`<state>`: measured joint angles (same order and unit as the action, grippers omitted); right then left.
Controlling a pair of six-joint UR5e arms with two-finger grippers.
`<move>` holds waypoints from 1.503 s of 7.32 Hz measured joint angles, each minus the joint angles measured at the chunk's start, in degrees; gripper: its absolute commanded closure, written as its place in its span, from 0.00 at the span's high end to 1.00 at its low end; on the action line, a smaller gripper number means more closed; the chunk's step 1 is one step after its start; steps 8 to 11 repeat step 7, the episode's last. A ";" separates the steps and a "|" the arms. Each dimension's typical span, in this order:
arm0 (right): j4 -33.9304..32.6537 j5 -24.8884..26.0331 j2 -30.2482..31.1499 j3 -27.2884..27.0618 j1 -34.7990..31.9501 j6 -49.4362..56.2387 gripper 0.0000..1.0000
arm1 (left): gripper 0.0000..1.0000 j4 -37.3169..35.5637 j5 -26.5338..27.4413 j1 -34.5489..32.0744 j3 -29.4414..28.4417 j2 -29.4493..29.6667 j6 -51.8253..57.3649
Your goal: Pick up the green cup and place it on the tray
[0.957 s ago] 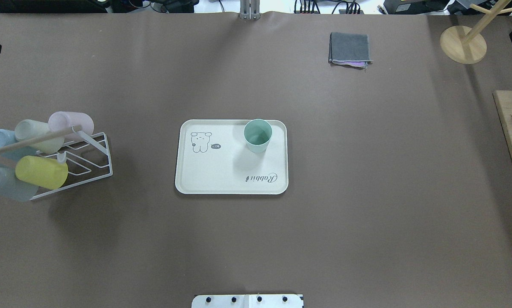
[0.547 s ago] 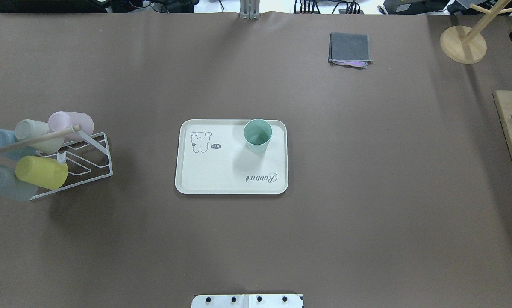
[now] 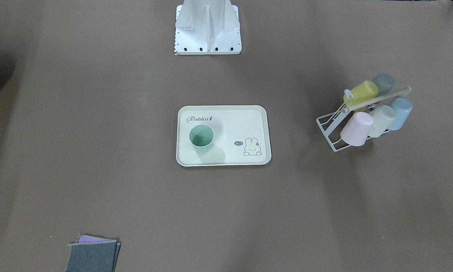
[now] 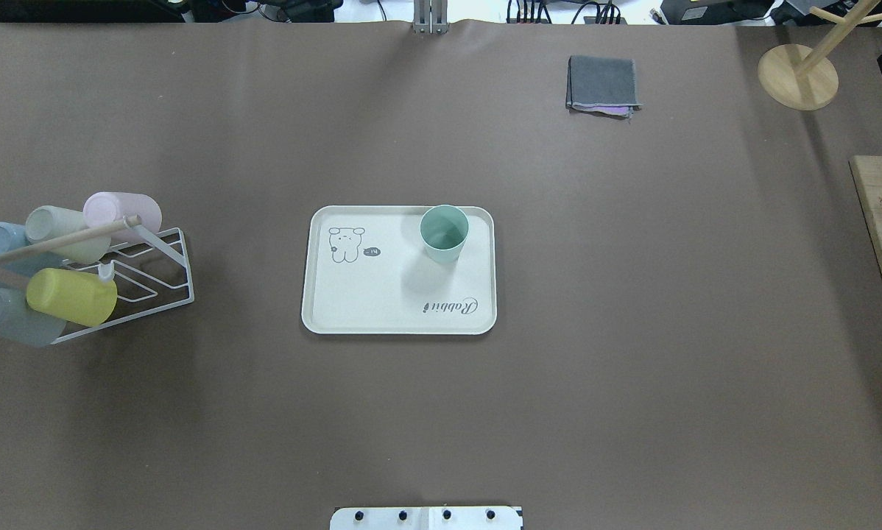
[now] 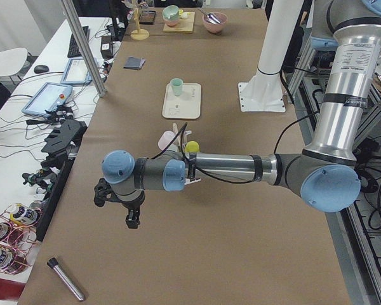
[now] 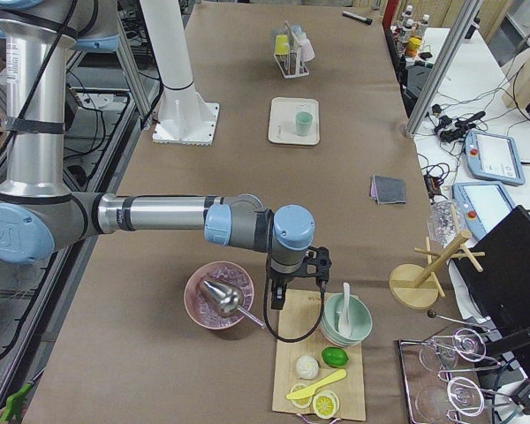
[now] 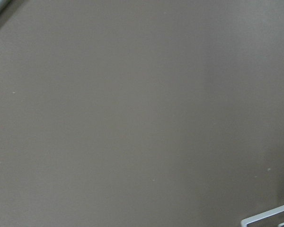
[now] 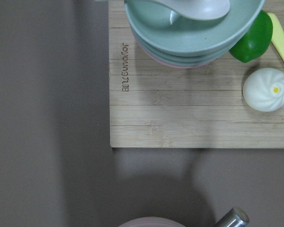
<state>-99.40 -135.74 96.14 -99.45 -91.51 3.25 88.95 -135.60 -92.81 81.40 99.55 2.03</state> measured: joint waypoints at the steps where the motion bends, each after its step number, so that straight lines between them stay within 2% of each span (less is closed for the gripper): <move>1: 0.01 -0.09 0.14 -0.09 -0.04 -0.02 1.00 | 0.99 -0.18 1.22 -0.21 -0.29 -0.67 1.73; 11: 0.40 -0.13 0.61 0.08 -0.08 -0.03 1.00 | 0.99 -0.44 1.68 -0.31 -0.50 -1.27 2.90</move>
